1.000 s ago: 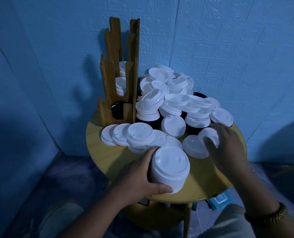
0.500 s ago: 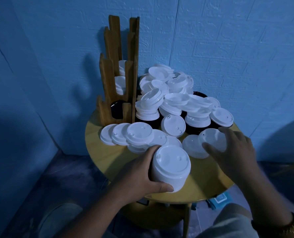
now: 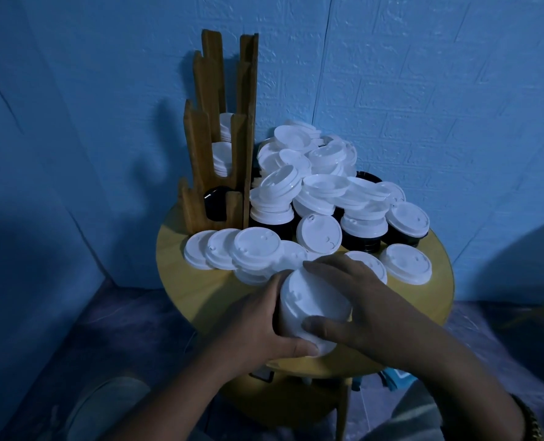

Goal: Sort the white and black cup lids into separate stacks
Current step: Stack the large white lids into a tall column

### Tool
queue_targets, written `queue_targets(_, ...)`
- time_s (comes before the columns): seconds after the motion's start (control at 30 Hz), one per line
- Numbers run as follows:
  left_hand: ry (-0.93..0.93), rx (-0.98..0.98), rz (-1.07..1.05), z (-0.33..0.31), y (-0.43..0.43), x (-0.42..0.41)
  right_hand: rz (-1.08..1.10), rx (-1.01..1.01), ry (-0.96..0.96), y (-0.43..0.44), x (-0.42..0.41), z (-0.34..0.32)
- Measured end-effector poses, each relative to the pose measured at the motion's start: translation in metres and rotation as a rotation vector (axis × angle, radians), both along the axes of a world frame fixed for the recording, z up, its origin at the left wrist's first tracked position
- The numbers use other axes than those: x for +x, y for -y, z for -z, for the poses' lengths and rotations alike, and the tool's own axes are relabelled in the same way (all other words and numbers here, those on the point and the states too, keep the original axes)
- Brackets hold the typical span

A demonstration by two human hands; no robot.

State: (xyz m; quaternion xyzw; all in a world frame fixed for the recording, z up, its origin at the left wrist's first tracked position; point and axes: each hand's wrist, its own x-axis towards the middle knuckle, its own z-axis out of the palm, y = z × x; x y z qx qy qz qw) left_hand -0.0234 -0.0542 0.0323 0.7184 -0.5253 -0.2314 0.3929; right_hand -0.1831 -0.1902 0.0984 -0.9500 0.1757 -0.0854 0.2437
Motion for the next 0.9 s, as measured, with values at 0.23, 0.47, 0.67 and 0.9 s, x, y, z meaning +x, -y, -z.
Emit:
queue_targets(0.23,-0.016,-0.004,-0.016,0.001,0.002,-0.001,0.225,-0.349,-0.027,-0.023,0.009,0.01)
queue_targets(0.47,-0.033,-0.008,-0.009,0.001,0.001,-0.001,0.171,-0.06,0.09,-0.013,0.002,0.016)
queue_targets(0.67,-0.02,-0.002,-0.016,0.003,0.001,-0.001,0.41,-0.218,0.005,0.056,-0.016,0.03)
queue_targets(0.9,-0.02,-0.004,-0.011,0.003,0.0,0.0,0.422,-0.28,-0.292,0.046,-0.026,0.038)
